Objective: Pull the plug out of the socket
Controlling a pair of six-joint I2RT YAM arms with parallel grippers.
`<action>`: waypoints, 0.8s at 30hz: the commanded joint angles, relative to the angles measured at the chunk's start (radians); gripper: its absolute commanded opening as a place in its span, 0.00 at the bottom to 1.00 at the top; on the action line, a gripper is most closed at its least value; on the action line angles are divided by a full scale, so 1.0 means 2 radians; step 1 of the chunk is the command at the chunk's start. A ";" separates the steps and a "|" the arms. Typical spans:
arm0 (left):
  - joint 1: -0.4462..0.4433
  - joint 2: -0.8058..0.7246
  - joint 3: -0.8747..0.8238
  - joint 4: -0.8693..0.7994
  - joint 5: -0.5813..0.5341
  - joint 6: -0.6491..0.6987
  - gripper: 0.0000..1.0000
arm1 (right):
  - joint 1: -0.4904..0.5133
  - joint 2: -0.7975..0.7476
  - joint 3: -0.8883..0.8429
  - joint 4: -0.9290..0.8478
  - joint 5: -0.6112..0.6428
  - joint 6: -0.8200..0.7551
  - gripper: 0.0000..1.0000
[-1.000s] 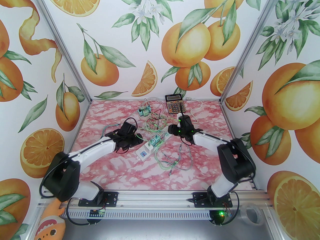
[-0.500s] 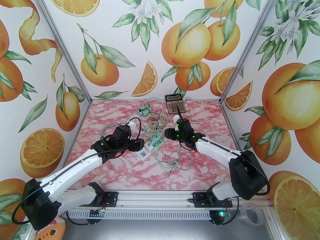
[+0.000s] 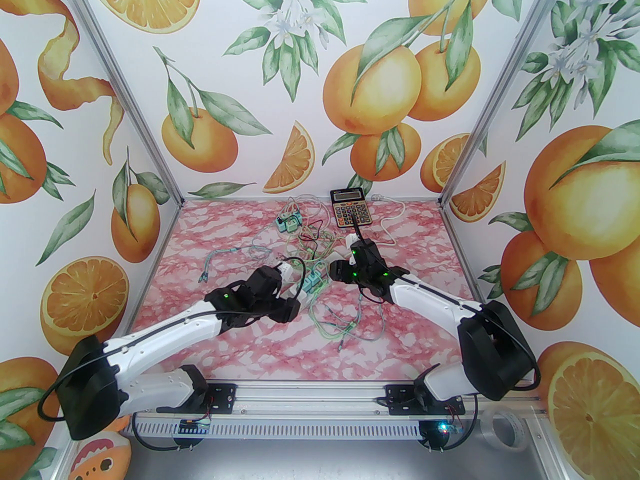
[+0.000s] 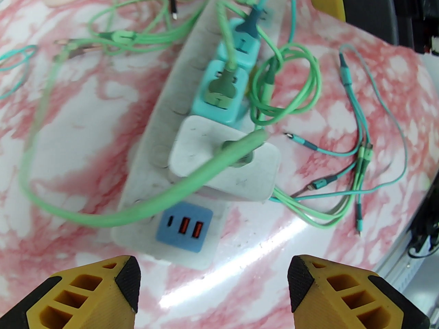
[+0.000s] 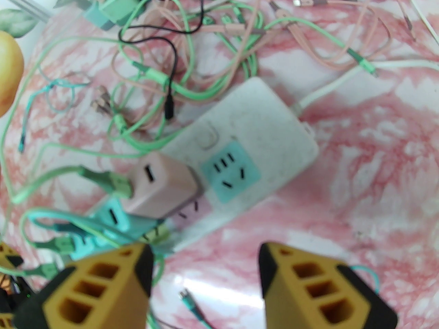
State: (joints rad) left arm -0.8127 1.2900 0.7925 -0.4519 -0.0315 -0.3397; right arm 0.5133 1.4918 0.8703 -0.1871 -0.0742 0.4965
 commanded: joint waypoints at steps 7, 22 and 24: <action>0.004 0.103 0.069 0.040 -0.023 0.084 0.78 | 0.002 -0.002 0.039 -0.037 -0.004 -0.010 0.56; 0.023 0.167 0.101 0.051 0.019 0.128 0.58 | -0.023 0.067 0.077 -0.033 -0.068 0.029 0.48; 0.023 0.167 0.101 0.051 0.023 0.124 0.50 | -0.026 0.083 0.086 -0.031 -0.073 0.037 0.39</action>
State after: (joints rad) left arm -0.7723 1.6073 0.9638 -0.3710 -0.0086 -0.0990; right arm 0.4683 1.6215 1.0035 -0.2367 -0.1753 0.5392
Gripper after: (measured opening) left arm 0.534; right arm 0.411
